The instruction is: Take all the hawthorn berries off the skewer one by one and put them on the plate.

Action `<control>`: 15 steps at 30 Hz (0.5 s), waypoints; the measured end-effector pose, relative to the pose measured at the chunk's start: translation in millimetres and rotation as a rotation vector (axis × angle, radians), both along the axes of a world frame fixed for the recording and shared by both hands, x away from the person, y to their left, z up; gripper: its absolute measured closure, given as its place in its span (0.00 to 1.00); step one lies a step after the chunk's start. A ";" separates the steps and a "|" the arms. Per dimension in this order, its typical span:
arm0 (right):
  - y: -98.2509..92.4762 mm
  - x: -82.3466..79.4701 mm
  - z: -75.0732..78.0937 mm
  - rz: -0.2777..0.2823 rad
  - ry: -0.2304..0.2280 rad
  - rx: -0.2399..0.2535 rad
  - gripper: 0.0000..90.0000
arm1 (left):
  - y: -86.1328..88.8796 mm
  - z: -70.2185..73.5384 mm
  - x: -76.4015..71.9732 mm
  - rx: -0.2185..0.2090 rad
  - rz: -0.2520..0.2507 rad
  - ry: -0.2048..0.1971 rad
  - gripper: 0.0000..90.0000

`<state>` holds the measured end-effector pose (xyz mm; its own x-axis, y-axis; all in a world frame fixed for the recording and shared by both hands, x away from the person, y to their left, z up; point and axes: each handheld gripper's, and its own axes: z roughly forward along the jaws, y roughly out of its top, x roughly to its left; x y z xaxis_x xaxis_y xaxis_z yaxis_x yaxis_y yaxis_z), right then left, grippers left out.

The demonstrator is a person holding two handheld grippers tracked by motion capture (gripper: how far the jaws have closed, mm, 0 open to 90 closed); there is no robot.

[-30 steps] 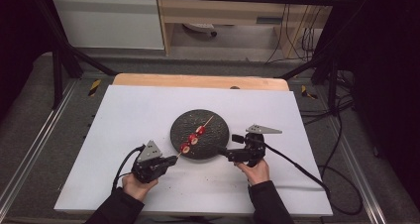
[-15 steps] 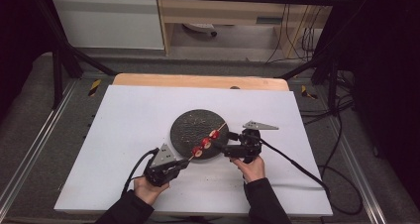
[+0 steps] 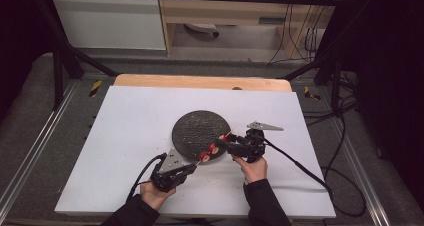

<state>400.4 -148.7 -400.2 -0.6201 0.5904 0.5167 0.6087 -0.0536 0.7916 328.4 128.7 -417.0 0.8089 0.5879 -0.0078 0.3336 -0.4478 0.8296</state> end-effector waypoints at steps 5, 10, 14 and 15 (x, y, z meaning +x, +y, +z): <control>0.0 1.1 0.5 0.006 0.038 0.019 0.60 | 0.7 -0.7 -0.5 -0.002 0.007 -0.003 0.98; 0.0 2.3 0.8 0.008 0.070 0.039 0.69 | 0.4 -1.5 -1.0 0.000 0.015 -0.005 0.98; -0.7 3.2 1.9 0.000 0.070 0.051 0.69 | 1.6 -1.8 -1.0 0.003 0.018 -0.005 0.98; -1.0 3.2 2.5 -0.002 0.072 0.055 0.69 | 2.0 -1.9 -0.9 0.002 0.018 -0.004 0.98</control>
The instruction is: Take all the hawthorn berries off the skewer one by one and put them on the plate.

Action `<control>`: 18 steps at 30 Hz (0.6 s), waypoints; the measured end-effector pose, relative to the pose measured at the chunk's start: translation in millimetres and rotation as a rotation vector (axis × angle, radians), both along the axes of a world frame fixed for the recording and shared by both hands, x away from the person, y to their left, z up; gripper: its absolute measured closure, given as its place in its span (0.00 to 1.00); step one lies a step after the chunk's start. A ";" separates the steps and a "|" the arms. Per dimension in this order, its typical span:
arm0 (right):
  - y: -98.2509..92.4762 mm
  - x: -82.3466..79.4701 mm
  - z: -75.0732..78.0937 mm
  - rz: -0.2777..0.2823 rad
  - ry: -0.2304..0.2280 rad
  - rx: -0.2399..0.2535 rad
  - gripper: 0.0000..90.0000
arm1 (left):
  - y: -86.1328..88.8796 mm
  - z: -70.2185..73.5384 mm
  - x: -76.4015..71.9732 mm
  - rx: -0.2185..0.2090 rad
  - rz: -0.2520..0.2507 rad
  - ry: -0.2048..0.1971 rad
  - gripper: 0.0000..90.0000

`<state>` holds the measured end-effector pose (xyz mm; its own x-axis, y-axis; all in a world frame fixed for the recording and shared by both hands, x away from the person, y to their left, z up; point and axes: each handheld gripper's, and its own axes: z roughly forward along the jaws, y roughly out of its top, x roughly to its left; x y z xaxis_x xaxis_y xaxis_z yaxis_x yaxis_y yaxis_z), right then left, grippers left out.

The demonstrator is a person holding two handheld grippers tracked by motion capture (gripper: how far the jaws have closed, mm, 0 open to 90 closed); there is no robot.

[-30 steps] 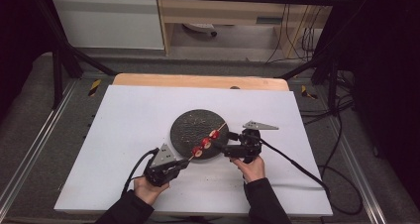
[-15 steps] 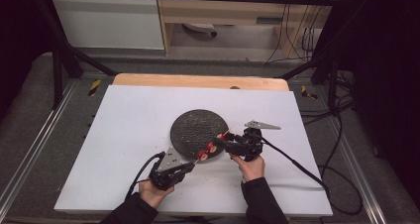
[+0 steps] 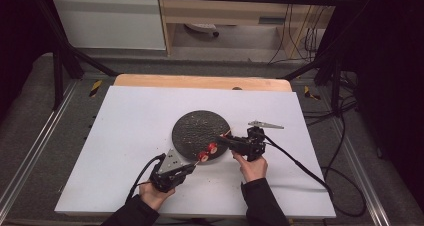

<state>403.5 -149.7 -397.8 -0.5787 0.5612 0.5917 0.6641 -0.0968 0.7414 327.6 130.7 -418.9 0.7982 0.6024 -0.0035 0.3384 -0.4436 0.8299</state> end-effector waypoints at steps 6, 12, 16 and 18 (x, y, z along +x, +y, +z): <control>-3.6 3.2 4.0 -0.012 -0.009 0.019 0.69 | 2.6 0.3 -0.5 -0.003 0.003 -0.003 0.98; -7.9 9.3 7.4 -0.022 -0.012 0.033 0.69 | 8.2 0.0 -2.0 0.005 0.006 -0.005 0.98; -10.8 14.1 9.7 -0.031 -0.010 0.041 0.70 | 14.8 -0.7 -3.3 0.012 0.010 -0.002 0.98; -12.1 17.1 10.4 -0.032 -0.010 0.046 0.70 | 18.1 -1.1 -4.1 0.018 0.011 -0.002 0.98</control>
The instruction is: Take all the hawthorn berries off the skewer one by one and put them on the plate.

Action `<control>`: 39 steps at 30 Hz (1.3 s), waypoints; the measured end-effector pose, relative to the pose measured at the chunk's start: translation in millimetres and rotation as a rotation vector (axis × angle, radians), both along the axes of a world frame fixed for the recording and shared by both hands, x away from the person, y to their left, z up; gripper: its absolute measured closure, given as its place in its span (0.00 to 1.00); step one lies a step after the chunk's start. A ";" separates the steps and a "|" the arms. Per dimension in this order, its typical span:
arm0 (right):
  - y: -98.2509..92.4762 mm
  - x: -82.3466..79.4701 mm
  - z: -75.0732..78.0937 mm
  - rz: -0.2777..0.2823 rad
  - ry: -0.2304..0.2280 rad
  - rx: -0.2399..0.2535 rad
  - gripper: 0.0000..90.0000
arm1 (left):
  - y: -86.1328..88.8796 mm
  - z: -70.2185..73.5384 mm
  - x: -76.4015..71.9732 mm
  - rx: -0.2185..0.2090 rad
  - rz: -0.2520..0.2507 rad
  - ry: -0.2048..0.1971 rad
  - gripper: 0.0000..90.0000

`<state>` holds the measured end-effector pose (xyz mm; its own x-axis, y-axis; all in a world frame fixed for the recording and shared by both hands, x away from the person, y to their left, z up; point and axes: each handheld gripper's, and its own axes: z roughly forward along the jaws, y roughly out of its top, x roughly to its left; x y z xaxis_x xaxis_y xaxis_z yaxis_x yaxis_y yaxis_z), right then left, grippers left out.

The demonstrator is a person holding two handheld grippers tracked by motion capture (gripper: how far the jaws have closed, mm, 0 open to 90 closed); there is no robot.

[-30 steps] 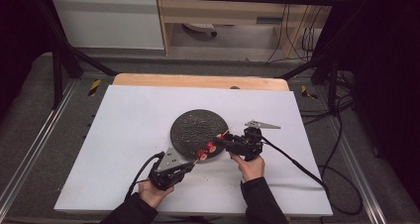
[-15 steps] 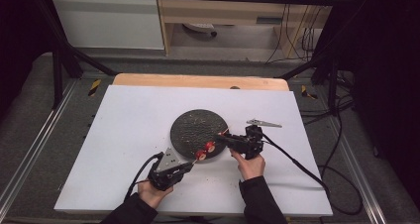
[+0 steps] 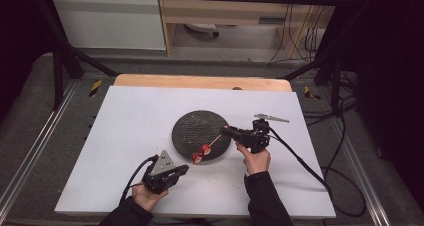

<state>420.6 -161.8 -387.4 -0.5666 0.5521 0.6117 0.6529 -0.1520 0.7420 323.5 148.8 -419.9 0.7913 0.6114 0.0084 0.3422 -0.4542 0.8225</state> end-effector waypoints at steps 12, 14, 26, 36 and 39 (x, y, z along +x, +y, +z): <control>-4.7 14.9 0.0 -0.022 -0.010 -0.039 0.70 | 27.9 -3.7 -6.7 0.049 0.027 -0.001 0.98; -3.5 16.0 0.2 -0.024 -0.009 -0.050 0.70 | 31.1 -2.9 -6.1 0.044 0.033 0.000 0.98; 55.1 35.8 -41.5 0.049 0.014 -0.373 0.69 | 48.6 0.2 5.8 -0.009 0.096 0.034 0.98; 64.7 39.2 -57.6 0.064 0.007 -0.504 0.64 | 49.4 -1.7 11.9 -0.017 0.108 0.060 0.98; 63.9 37.7 -54.3 0.050 -0.005 -0.500 0.53 | 48.3 -0.5 11.5 -0.017 0.103 0.057 0.98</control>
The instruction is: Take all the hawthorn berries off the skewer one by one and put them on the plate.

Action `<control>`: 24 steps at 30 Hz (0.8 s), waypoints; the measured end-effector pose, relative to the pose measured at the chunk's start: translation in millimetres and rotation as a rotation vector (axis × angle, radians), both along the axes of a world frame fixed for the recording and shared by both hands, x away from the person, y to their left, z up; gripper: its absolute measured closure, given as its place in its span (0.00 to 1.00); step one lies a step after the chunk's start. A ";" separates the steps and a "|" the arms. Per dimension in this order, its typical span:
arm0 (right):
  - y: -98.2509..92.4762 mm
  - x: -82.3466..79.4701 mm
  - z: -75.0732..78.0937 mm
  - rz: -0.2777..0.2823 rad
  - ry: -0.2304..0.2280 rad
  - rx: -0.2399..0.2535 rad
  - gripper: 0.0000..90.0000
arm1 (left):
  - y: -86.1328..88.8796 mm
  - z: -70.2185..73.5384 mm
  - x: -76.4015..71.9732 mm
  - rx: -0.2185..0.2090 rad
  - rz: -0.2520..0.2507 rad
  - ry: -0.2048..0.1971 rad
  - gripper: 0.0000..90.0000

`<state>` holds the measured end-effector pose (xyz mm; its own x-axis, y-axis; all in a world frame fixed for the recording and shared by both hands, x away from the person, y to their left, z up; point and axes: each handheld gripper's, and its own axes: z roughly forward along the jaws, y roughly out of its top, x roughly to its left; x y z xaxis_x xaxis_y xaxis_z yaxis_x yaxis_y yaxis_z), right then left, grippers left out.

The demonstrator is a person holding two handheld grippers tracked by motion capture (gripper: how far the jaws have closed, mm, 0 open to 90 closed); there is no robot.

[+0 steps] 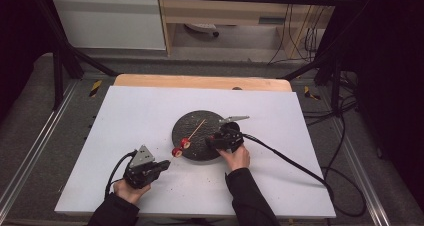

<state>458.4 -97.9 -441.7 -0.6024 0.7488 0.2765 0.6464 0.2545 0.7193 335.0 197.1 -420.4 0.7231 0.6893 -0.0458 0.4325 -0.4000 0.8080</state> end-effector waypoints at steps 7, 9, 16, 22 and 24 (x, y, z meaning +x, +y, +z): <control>-6.3 -18.2 20.1 0.011 -0.071 0.076 0.26 | -5.3 1.9 0.2 0.002 -0.003 0.000 0.98; -10.7 -27.7 26.1 0.025 -0.072 0.123 0.21 | -8.8 2.2 0.3 0.004 -0.003 -0.003 0.98; -15.8 -40.0 31.4 0.048 -0.048 0.191 0.17 | -28.4 5.5 1.4 0.012 -0.023 -0.022 0.98; -14.4 -47.3 34.8 0.068 -0.026 0.262 0.20 | -50.5 10.2 0.7 0.022 -0.049 -0.046 0.98; -14.5 -48.0 34.9 0.071 -0.025 0.269 0.23 | -56.0 10.4 0.6 0.020 -0.056 -0.045 0.98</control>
